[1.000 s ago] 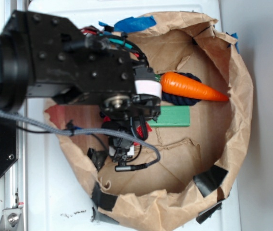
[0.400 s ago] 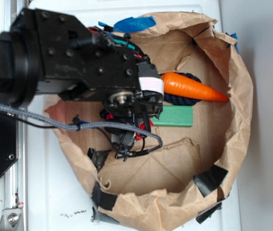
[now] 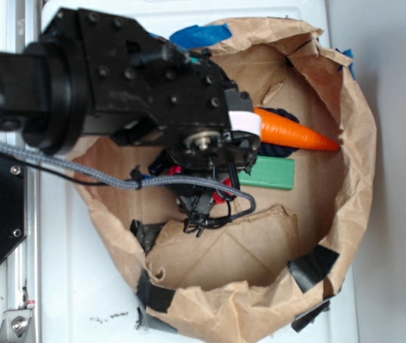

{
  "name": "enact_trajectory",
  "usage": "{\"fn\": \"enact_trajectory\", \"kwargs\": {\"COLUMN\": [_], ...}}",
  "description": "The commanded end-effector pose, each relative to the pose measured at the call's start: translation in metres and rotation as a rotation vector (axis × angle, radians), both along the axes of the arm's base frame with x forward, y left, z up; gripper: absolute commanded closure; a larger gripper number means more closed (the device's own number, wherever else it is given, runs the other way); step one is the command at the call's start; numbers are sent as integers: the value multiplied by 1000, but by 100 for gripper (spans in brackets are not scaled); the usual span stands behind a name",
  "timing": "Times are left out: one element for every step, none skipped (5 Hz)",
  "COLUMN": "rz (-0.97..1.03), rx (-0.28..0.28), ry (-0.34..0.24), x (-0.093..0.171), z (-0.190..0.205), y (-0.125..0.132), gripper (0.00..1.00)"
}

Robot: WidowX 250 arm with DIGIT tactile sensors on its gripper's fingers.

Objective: Grab the red paper.

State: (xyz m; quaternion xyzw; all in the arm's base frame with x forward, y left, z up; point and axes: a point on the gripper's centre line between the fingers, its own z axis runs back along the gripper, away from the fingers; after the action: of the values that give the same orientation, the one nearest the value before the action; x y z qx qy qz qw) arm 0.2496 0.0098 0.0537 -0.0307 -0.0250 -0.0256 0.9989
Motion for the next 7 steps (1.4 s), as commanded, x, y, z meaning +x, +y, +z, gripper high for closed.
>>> {"fn": "enact_trajectory", "kwargs": {"rz": [29, 38, 85, 128, 143, 136, 130], "rx": [3, 3, -14, -36, -84, -110, -102], "ry": [-15, 2, 6, -39, -75, -93, -97], "x": [8, 7, 4, 2, 4, 9, 12], "z": [12, 23, 50, 81, 109, 123, 128], "y": [7, 12, 19, 18, 16, 11, 6], "gripper": [100, 100, 100, 100, 100, 100, 100]}}
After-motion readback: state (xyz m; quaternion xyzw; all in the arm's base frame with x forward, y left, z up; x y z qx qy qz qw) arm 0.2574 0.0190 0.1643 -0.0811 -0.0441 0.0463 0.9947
